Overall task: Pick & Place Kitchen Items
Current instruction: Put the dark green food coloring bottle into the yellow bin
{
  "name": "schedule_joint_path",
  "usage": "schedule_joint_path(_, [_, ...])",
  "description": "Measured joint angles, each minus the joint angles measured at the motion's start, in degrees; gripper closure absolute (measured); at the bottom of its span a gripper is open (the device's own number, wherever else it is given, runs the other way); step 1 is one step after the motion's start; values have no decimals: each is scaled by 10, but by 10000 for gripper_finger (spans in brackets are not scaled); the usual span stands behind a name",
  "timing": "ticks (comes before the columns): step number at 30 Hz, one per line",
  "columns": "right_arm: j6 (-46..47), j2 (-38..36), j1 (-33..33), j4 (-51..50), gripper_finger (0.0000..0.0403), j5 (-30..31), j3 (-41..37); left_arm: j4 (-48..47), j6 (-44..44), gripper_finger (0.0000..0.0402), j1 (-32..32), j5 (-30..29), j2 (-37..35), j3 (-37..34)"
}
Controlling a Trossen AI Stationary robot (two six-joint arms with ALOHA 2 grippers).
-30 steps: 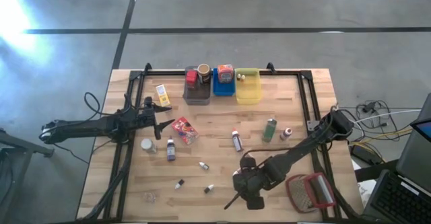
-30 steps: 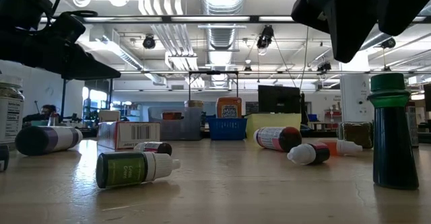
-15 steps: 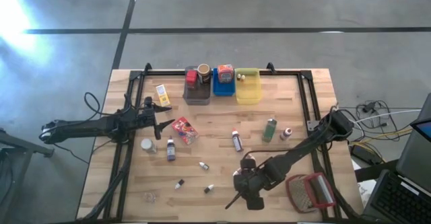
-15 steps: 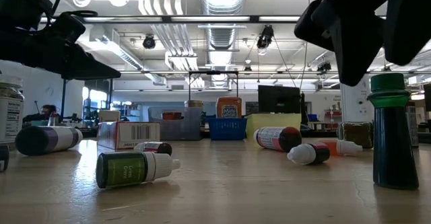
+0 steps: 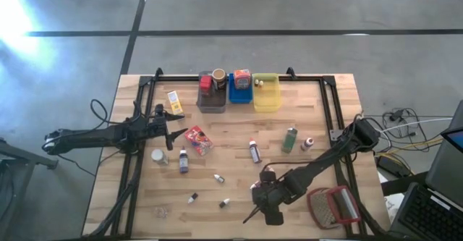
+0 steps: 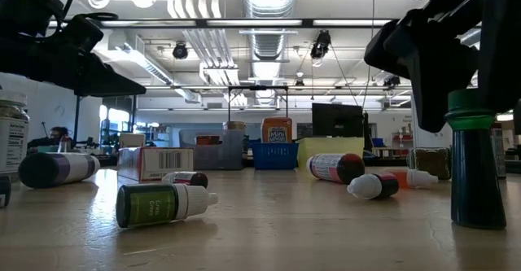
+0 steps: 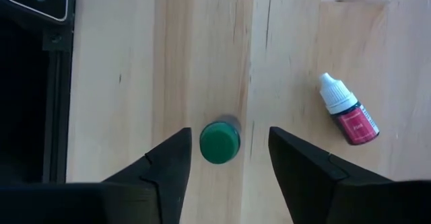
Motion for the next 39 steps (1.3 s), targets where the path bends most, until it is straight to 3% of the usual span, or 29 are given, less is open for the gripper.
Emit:
schedule_joint_path(27, [-1, 0, 0, 5, 323, -11, -1, 0, 0, 140, 0, 0, 0, 0])
schedule_joint_path(39, [-1, 0, 0, 5, 315, -14, -1, 0, 0, 140, 0, 0, 0, 0])
